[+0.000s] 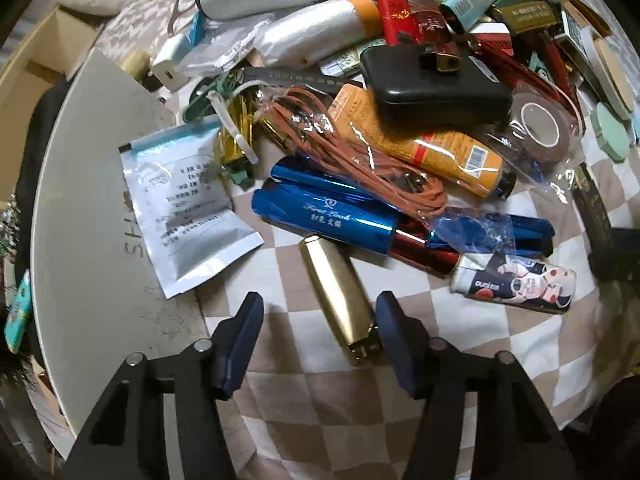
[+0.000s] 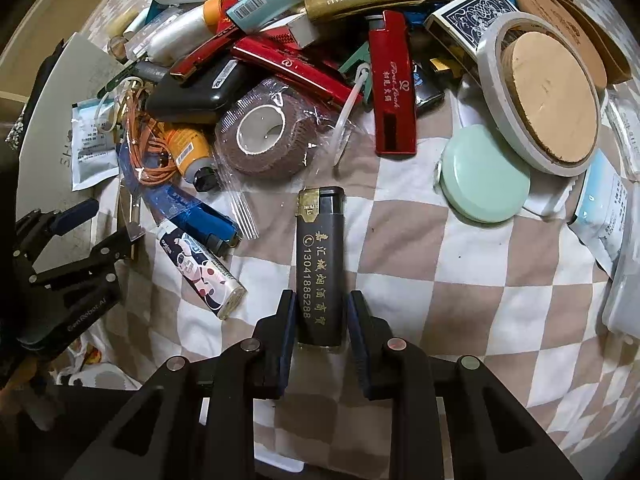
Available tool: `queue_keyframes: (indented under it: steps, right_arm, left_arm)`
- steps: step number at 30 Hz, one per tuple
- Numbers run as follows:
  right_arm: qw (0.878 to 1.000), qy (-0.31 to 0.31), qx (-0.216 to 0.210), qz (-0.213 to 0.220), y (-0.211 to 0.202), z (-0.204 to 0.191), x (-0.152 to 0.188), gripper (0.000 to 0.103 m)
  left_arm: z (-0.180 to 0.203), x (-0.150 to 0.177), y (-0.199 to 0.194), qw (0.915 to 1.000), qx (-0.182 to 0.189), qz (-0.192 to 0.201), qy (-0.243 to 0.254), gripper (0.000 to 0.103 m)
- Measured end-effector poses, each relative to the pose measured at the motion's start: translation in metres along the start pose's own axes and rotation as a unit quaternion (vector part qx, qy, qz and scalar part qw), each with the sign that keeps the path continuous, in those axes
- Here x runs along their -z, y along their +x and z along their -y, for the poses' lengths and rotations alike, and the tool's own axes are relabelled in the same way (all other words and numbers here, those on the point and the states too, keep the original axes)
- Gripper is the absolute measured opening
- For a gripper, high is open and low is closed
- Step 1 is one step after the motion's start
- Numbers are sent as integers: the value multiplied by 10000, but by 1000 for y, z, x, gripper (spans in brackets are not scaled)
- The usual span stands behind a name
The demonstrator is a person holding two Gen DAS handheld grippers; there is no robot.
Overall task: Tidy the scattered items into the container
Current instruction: 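Lift the black lighter with the right gripper while the left gripper grasps the gold tube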
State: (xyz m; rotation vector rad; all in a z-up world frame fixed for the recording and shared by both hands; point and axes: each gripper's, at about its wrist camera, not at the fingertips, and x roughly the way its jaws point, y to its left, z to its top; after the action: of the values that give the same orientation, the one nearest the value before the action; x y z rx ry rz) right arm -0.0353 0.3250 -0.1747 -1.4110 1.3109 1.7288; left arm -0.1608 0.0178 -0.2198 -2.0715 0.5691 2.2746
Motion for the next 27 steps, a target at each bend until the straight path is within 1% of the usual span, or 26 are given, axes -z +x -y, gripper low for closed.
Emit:
queue_keyframes:
  steps: [4, 8, 11, 15, 20, 23, 25, 26, 27]
  right_arm:
    - [10000, 55, -17, -12, -5, 1, -2, 27]
    - [9999, 117, -44, -24, -11, 3, -4, 27]
    - [9998, 162, -64, -33, -15, 5, -6, 27]
    - [9997, 207, -74, -42, -21, 6, -9, 27]
    - [9999, 109, 52, 23, -23, 1, -17, 27]
    - [9997, -60, 226, 95, -24, -5, -22, 27]
    - [9986, -284, 427, 151, -25, -12, -25, 27]
    - [9980, -368, 482, 173, -27, -16, -25, 27]
    - [9981, -382, 449, 183, -29, -17, -25, 27]
  left_arm:
    - [-11, -4, 10, 9990, 330, -204, -231, 54]
    - [-18, -5, 12, 9973, 611, -247, -336, 40]
    - [-22, -5, 12, 9966, 717, -236, -322, 34]
    - [-30, -5, 13, 9956, 848, -234, -322, 33]
    - [-36, -3, 15, 9953, 917, -207, -225, 33]
    - [-41, -1, 15, 9950, 960, -186, -178, 32]
    - [-46, 1, 15, 9947, 999, -173, -176, 31]
    - [-49, 1, 15, 9944, 1025, -167, -177, 31]
    - [-51, 2, 15, 9942, 1052, -161, -177, 30]
